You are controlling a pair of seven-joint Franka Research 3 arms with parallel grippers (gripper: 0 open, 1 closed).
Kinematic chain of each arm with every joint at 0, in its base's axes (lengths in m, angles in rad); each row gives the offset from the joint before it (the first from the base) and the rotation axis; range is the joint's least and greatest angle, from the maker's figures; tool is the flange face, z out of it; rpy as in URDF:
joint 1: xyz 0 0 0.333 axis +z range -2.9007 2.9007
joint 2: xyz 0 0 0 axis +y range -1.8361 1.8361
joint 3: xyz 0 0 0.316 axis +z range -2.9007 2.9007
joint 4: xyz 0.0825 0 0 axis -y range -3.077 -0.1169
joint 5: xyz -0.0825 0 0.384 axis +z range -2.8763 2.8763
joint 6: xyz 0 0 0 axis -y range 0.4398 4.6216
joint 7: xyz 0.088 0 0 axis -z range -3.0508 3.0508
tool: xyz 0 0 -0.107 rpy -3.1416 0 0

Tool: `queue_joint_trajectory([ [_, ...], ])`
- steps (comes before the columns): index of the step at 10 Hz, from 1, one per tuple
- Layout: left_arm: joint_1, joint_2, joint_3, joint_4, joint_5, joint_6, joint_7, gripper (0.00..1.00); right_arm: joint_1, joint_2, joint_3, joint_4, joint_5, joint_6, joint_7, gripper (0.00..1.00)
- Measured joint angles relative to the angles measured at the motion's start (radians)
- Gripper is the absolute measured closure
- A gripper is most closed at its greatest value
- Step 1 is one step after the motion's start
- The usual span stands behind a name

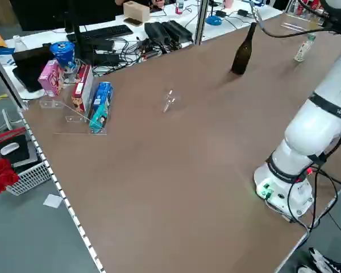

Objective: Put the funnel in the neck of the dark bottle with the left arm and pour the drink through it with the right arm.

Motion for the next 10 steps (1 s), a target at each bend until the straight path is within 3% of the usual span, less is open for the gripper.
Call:
queue_joint_trajectory([
  [5, 0.001, 0.001, 0.004, 0.0, 0.002, 0.0, -0.001, 0.03, -0.006, 0.001, -0.007, -0.019, 0.0, -0.006, -0.071, 0.0],
  [8, 0.016, 0.047, 0.024, -0.011, 0.005, -0.002, -0.032, 0.03, -0.012, 0.014, -0.105, -0.045, 0.071, 0.001, -0.289, 0.0],
  [10, 0.009, 0.154, 0.023, -0.021, 0.074, 0.004, -0.085, 0.04, -0.011, 0.031, -0.13, -0.071, 0.13, 0.015, -0.385, 0.0],
])
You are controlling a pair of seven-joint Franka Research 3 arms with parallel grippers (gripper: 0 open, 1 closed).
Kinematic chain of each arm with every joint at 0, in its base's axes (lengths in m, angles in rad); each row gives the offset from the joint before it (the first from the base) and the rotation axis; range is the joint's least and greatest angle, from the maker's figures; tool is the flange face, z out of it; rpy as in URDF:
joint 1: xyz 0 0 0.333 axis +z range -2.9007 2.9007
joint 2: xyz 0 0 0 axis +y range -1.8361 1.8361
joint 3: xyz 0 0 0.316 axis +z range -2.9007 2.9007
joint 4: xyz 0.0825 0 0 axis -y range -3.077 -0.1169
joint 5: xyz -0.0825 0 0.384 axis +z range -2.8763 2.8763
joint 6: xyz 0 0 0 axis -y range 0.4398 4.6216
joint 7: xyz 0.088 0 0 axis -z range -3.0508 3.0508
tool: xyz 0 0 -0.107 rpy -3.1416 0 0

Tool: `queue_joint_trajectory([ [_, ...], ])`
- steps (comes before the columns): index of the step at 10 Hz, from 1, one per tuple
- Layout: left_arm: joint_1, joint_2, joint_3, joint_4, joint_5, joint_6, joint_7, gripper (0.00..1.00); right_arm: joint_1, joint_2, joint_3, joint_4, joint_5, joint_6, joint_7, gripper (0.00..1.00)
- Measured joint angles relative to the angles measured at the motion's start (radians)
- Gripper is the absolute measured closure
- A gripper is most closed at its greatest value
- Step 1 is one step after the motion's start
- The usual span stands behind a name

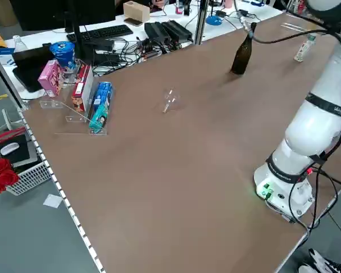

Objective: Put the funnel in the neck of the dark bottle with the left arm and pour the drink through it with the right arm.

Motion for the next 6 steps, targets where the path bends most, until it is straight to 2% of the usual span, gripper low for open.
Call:
queue_joint_trajectory([
  [1, -0.011, 0.063, -0.006, -0.017, 0.083, 0.046, -0.039, 0.04, 0.0, 0.013, -0.017, -0.023, 0.038, 0.033, -0.115, 0.0],
  [2, -0.028, 0.122, -0.011, -0.045, 0.186, 0.139, -0.095, 0.05, 0.0, 0.034, -0.048, -0.047, 0.086, 0.07, -0.279, 0.0],
  [4, -0.061, 0.21, -0.031, -0.122, 0.359, 0.273, -0.238, 0.05, -0.001, 0.108, -0.13, -0.069, 0.202, 0.098, -0.622, 0.0],
  [6, -0.06, 0.294, -0.042, -0.177, 0.419, 0.332, -0.286, 0.08, -0.006, 0.19, -0.198, -0.094, 0.339, 0.102, -0.96, 0.0],
])
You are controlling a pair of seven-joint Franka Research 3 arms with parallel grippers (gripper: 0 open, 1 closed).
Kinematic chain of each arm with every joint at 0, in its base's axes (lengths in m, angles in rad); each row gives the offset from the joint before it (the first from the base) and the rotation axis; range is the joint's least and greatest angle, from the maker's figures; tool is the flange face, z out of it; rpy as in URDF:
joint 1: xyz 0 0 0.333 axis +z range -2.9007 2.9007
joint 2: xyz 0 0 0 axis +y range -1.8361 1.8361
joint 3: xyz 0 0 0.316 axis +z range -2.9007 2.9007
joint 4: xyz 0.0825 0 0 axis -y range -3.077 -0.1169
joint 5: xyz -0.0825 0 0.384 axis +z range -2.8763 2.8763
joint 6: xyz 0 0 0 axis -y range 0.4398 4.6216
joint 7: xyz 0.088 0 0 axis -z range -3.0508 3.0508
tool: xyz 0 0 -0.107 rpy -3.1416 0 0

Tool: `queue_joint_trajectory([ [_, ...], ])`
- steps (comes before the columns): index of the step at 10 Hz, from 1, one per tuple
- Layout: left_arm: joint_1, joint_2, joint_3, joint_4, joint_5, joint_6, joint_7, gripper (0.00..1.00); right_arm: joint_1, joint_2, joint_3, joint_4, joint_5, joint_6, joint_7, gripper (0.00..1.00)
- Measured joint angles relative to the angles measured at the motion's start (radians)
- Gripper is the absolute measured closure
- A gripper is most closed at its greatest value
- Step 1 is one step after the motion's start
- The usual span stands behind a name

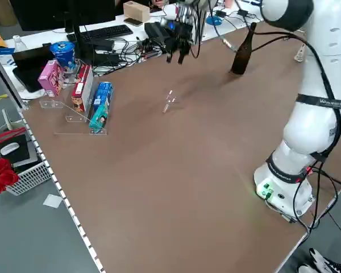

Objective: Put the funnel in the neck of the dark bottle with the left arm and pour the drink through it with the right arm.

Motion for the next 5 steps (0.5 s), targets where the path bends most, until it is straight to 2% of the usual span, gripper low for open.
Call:
queue_joint_trajectory([
  [1, 0.008, 0.027, 0.001, -0.043, 0.032, 0.061, -0.013, 0.13, -0.012, 0.047, -0.015, -0.008, 0.055, 0.001, -0.176, 0.0],
  [2, 0.019, 0.039, 0.001, -0.084, 0.063, 0.119, -0.035, 0.14, -0.026, 0.09, -0.019, -0.009, 0.086, 0.001, -0.311, 0.0],
  [5, 0.038, 0.065, 0.001, -0.151, 0.254, 0.159, -0.14, 0.15, -0.054, 0.172, -0.02, -0.024, 0.161, -0.039, -0.653, 0.0],
])
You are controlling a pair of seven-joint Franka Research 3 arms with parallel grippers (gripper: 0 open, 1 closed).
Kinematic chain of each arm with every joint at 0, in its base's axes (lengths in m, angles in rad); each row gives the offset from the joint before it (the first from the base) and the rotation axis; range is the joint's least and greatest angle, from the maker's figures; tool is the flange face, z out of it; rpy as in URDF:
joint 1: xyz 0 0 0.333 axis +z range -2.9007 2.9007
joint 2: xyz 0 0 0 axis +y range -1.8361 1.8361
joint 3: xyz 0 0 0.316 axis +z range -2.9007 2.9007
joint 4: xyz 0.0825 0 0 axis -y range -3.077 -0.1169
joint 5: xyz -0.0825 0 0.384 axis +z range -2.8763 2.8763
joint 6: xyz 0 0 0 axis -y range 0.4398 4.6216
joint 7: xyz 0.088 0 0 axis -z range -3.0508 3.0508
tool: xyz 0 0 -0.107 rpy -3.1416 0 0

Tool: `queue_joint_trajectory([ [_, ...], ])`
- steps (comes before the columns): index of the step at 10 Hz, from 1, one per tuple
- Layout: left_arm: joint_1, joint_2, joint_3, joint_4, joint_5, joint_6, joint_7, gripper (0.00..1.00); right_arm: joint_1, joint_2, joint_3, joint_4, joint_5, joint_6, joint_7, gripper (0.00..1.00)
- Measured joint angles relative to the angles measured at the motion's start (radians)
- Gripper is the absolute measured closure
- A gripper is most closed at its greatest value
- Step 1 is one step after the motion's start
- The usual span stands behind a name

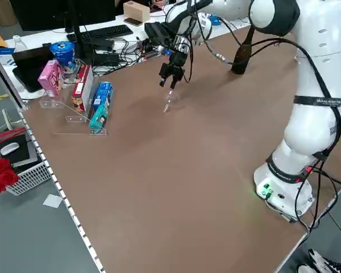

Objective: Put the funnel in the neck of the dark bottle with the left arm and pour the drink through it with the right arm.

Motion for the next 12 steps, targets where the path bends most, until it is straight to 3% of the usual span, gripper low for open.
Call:
queue_joint_trajectory([
  [1, 0.0, 0.015, -0.001, -0.016, 0.046, 0.004, -0.029, 0.15, -0.022, 0.037, -0.005, -0.017, 0.05, -0.024, -0.121, 0.0],
  [2, -0.001, 0.024, -0.002, -0.025, 0.061, 0.007, -0.04, 0.26, -0.041, 0.092, -0.02, -0.03, 0.115, -0.055, -0.251, 0.0],
  [4, -0.007, 0.027, -0.004, -0.027, 0.066, 0.007, -0.04, 0.58, -0.055, 0.219, -0.045, -0.036, 0.203, -0.1, -0.451, 0.0],
  [6, -0.013, 0.024, -0.012, -0.028, 0.068, 0.006, -0.036, 0.87, -0.059, 0.293, -0.045, -0.052, 0.252, -0.115, -0.575, 0.0],
  [10, -0.014, -0.03, -0.08, -0.024, 0.069, -0.064, 0.019, 0.89, -0.067, 0.397, -0.046, -0.107, 0.369, -0.147, -0.776, 0.0],
  [12, -0.012, -0.123, -0.123, -0.002, -0.026, -0.095, 0.056, 0.89, -0.067, 0.435, -0.044, -0.107, 0.399, -0.198, -0.797, 0.0],
])
